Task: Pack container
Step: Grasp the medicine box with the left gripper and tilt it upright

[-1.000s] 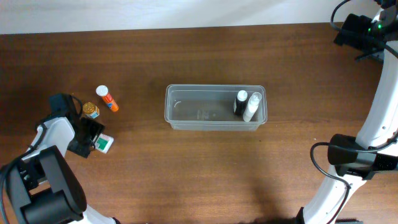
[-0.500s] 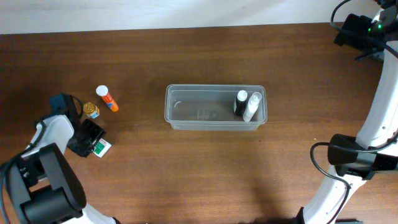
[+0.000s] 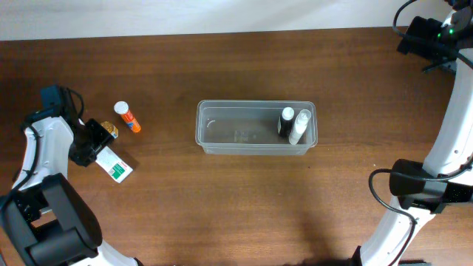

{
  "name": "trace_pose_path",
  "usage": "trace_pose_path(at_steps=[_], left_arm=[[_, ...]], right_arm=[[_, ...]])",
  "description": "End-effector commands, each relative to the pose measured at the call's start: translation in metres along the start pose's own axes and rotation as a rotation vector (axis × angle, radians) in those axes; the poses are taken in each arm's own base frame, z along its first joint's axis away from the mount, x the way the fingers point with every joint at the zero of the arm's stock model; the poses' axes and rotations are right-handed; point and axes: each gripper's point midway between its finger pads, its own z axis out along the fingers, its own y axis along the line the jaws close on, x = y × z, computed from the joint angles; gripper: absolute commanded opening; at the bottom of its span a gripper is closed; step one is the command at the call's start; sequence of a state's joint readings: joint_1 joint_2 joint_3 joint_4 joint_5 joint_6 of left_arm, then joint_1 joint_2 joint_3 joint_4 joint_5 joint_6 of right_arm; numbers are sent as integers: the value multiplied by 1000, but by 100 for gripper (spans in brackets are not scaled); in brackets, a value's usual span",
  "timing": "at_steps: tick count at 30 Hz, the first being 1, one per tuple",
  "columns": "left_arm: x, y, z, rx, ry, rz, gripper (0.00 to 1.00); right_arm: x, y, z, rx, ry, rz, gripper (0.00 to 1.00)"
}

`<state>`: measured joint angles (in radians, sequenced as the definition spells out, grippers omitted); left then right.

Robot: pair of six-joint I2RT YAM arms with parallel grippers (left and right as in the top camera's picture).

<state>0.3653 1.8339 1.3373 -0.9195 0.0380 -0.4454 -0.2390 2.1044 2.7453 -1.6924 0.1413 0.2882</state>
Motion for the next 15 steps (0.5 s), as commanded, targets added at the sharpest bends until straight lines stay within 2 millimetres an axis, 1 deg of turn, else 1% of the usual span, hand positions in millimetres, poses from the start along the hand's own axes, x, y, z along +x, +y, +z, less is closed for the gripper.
trace_pose_path(at_steps=[1, 3, 4, 6, 8, 12, 15], left_arm=[[4, 2, 2, -4, 23, 16, 55], [8, 4, 5, -10, 38, 15, 56], [10, 5, 7, -14, 45, 15, 61], [16, 9, 13, -28, 65, 13, 63], [23, 14, 24, -45, 93, 13, 66], [32, 19, 46, -63, 134, 10, 66], [35, 20, 56, -73, 156, 9, 66]], right_arm=[[-1, -4, -7, 7, -15, 9, 98], [-1, -4, -7, 7, -15, 9, 98], [-1, -4, -7, 7, -15, 9, 98], [-1, -4, -7, 7, -15, 9, 98], [-1, -4, -7, 7, -15, 9, 99], [-1, -4, -7, 7, -15, 9, 98], [-1, -4, -7, 7, -15, 9, 98]])
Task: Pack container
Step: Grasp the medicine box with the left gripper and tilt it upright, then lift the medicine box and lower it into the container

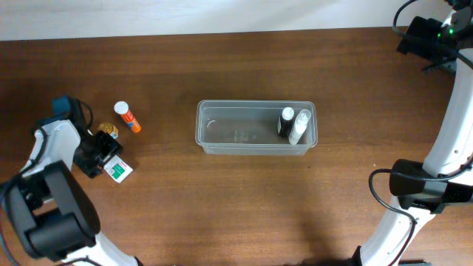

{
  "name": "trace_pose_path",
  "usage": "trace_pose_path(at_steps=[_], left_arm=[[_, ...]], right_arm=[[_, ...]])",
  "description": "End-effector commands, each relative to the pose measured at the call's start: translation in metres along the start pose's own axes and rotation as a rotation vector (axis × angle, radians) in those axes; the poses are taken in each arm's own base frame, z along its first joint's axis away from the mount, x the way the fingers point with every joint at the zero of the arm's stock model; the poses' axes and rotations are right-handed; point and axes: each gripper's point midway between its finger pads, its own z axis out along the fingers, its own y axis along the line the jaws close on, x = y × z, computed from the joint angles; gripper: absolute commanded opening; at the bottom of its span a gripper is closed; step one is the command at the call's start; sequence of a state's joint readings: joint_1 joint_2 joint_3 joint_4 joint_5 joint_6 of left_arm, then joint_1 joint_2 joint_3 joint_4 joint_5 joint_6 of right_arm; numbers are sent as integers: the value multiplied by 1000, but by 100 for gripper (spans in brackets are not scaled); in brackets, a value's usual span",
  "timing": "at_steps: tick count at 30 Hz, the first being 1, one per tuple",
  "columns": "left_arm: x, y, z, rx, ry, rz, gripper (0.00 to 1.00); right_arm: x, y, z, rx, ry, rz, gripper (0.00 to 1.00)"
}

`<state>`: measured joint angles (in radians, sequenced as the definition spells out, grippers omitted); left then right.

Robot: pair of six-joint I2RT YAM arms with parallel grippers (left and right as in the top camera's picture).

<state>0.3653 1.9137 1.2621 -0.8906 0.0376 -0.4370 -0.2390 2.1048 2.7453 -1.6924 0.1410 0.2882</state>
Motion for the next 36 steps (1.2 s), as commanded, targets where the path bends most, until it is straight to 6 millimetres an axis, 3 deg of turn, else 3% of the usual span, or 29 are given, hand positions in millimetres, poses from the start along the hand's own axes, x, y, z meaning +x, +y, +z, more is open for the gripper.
trace_pose_path(at_steps=[1, 6, 9, 11, 16, 20, 25, 31, 36], left_arm=[[7, 6, 19, -23, 52, 5, 66], [7, 6, 30, -30, 65, 5, 65], [5, 5, 31, -27, 59, 6, 42], [3, 4, 31, -24, 52, 6, 38], [1, 3, 30, -21, 47, 9, 40], [-4, 0, 17, -21, 49, 27, 40], [-29, -14, -21, 10, -5, 73, 45], [-66, -35, -99, 65, -147, 144, 45], [-75, -47, -155, 99, -233, 228, 45]], right_arm=[[-1, -4, -7, 7, -16, 9, 98], [-1, -4, -7, 7, -16, 9, 98], [-1, -4, -7, 7, -16, 9, 98], [-1, -4, -7, 7, -16, 9, 98], [-1, -4, -7, 7, -15, 9, 98], [-1, -4, -7, 7, -15, 9, 98], [-1, -4, -7, 7, -15, 9, 98], [-1, -4, -7, 7, -15, 9, 98], [-1, -4, -7, 7, -16, 9, 98]])
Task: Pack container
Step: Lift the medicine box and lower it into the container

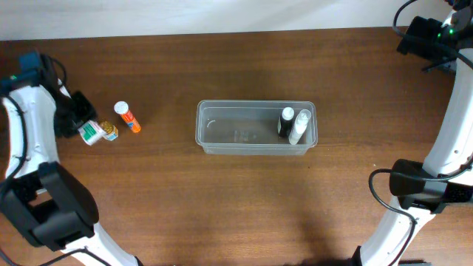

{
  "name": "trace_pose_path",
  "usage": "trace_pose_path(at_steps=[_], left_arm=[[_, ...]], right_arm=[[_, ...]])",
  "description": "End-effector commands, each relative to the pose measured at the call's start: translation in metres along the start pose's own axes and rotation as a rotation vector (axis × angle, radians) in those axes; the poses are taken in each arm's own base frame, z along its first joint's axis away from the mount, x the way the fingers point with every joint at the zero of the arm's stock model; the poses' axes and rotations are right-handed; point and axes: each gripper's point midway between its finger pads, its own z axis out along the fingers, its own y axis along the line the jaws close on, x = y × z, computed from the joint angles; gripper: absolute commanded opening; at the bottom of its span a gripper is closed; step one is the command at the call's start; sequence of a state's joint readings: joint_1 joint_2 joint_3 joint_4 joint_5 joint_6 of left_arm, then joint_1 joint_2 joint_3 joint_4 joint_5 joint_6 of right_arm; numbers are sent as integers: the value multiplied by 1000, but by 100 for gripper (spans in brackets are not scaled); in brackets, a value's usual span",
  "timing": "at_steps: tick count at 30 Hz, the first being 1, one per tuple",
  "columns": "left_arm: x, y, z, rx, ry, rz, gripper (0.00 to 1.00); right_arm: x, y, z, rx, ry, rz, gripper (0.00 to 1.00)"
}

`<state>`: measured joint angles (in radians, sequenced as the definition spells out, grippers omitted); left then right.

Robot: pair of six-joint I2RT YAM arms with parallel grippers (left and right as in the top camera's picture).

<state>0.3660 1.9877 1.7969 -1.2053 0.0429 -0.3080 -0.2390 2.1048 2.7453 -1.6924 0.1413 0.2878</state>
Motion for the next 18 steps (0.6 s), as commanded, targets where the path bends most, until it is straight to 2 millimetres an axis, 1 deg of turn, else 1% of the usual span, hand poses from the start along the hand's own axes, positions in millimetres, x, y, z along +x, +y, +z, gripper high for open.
trace_pose_path(at_steps=[1, 3, 5, 6, 7, 8, 9, 11, 13, 14, 18], left_arm=[[-15, -17, -55, 55, -116, 122, 45], [-17, -29, -71, 79, -151, 180, 45], [-16, -46, -90, 99, -197, 235, 45], [-15, -56, -98, 111, -219, 257, 45], [-12, -71, -106, 129, -247, 302, 44], [-11, -78, -110, 135, -258, 322, 44], [-6, -95, -115, 151, -281, 385, 44], [3, -120, -120, 172, -306, 493, 44], [19, -150, -122, 189, -322, 648, 44], [34, -170, -122, 199, -326, 760, 44], [78, -221, -126, 197, -357, 1023, 44]], right_arm=[[-1, -4, -7, 7, -15, 10, 98], [-1, -4, -7, 7, -15, 10, 98], [-1, -4, -7, 6, -16, 10, 98], [-1, -4, -7, 7, -15, 10, 98], [-1, -4, -7, 7, -15, 10, 99], [-1, -4, -7, 6, -16, 10, 98], [-1, -4, -7, 6, -16, 10, 98], [-1, -4, -7, 7, -15, 10, 98], [-1, -4, -7, 7, -15, 10, 99], [-1, -4, -7, 6, -16, 10, 98], [-1, -4, -7, 7, -15, 10, 98]])
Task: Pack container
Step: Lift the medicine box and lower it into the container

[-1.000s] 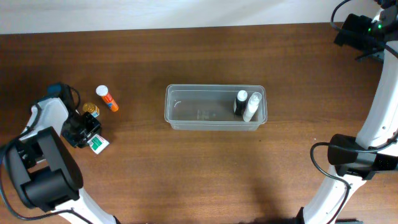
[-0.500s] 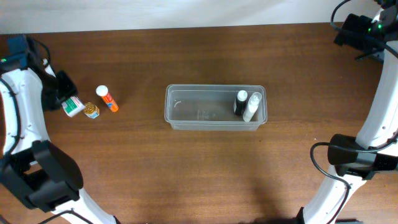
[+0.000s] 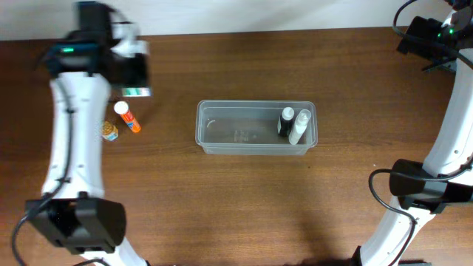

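Observation:
A clear plastic container (image 3: 222, 137) lies mid-table. At its right end stand a black bottle with a white cap (image 3: 285, 122) and a white bottle (image 3: 298, 126). My left gripper (image 3: 134, 83) hangs above the table, up and to the left of the container, shut on a small white and green box (image 3: 136, 91). An orange tube with a white cap (image 3: 127, 117) and a small gold item (image 3: 109, 131) lie on the wood below it. My right gripper (image 3: 423, 35) is far off at the back right corner; its jaws do not show.
The left arm's white links (image 3: 70, 155) stretch along the table's left side down to its base (image 3: 77, 225). The right arm's base (image 3: 421, 193) sits at the right edge. A pale wall borders the table's far edge.
My left gripper has moved with the box from the far left of the table, beside the gold item, to a higher spot further back and right, closer to the container.
The box lay on the table at the left with my left gripper just beside it. Then the gripper was down on the box. Later the box was held off its spot near the gold item, and now it hangs left of the container. The right arm stayed still.

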{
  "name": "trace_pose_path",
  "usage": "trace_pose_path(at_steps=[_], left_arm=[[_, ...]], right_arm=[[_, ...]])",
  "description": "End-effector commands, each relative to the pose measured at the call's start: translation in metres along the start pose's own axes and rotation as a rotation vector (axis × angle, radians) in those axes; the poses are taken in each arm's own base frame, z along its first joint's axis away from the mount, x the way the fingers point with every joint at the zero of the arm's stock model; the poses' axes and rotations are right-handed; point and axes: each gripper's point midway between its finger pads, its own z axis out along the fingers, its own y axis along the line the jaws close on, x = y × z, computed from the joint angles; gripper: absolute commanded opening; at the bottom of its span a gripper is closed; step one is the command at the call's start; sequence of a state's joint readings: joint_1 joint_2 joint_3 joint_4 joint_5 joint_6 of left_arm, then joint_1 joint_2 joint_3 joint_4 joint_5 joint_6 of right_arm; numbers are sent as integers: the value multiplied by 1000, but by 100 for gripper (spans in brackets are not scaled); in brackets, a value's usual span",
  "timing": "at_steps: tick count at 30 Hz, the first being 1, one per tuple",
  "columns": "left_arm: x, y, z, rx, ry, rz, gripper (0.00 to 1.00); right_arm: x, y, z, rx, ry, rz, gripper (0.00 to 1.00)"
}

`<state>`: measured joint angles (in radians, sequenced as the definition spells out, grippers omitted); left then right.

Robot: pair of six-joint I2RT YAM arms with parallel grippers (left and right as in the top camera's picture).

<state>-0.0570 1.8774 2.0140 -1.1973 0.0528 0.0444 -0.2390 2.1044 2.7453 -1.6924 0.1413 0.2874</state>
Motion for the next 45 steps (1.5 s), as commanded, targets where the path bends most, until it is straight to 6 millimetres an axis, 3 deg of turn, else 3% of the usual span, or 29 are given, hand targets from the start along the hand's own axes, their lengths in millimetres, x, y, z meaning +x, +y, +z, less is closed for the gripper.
trace_pose_path(at_steps=[1, 4, 7, 13, 26, 35, 40, 45], left_arm=[[-9, -58, -11, 18, -51, 310, 43], [-11, -103, -11, 22, -85, 484, 36], [-11, -144, -11, 56, -122, 630, 40], [-3, -191, 3, 102, -134, 797, 47], [44, -222, 68, 162, 43, 1180, 39], [68, -232, 103, 203, 133, 1216, 41], [83, -234, 115, 247, 186, 1231, 41], [98, -243, 113, 322, 207, 1283, 52]], right_arm=[[-1, -4, -7, 7, -15, 10, 98], [-1, -4, -7, 7, -15, 10, 98], [-1, -4, -7, 7, -15, 10, 98], [-1, -4, -7, 7, -15, 10, 98], [-1, -4, -7, 7, -15, 10, 98], [-1, -4, -7, 7, -15, 10, 98], [-1, -4, -7, 7, -15, 10, 98], [-1, -4, -7, 7, -15, 10, 98]])
